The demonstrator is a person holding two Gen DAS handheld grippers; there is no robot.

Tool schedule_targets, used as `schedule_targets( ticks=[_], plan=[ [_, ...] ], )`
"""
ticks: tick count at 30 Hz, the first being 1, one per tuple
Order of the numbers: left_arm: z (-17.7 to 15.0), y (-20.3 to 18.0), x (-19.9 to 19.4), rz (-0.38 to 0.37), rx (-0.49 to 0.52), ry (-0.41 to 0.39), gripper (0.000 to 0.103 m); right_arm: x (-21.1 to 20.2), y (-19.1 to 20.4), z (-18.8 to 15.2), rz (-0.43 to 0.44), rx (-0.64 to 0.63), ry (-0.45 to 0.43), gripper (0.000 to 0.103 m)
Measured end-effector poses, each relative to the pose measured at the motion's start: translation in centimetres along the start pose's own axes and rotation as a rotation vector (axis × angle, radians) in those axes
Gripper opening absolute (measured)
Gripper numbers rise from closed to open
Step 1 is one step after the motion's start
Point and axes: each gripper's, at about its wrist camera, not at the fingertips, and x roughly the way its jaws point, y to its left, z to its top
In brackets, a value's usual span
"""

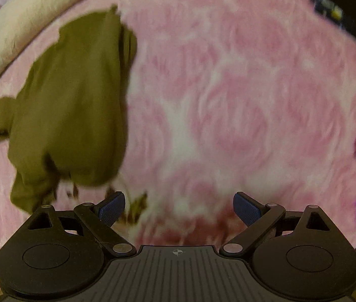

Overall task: Fold clothes
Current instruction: 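Move both open tools back over the shirt lying on the bed, then grasp the shirt body with the left gripper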

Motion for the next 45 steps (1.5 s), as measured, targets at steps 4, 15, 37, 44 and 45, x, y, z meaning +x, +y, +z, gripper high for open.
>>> schedule_targets(
  ticks=[4, 15, 37, 44, 45],
  plan=[
    [-0.6, 2.6, 3.5, -0.073, -0.149, 0.011, 0.051, 2.2, 1.4, -2.0, 0.090, 0.013, -0.059, 0.095],
    [2.0, 5.6, 2.2, -0.405, -0.141, -0.017, 0.002, 6.6, 6.3, 0.5, 0.284, 0.108, -0.225, 0.004],
    [9.1, -1.1, 0.6, -0.122, 0.373, -0.025, 0.042, -1.5, -1.4, 3.7, -0.070, 0.142, -0.161, 0.089],
    [16.9, -10.9, 10.1, -0.154, 0.646, -0.122, 0.058, -0.4, -4.4, 8.0, -0.033, 0.317, -0.220, 0.089],
    [17.7, -11.7, 11.6, -0.138, 0.670, -0.119, 0.058, -0.4, -4.5, 8.3, -0.032, 0.317, -0.219, 0.089]
  ],
)
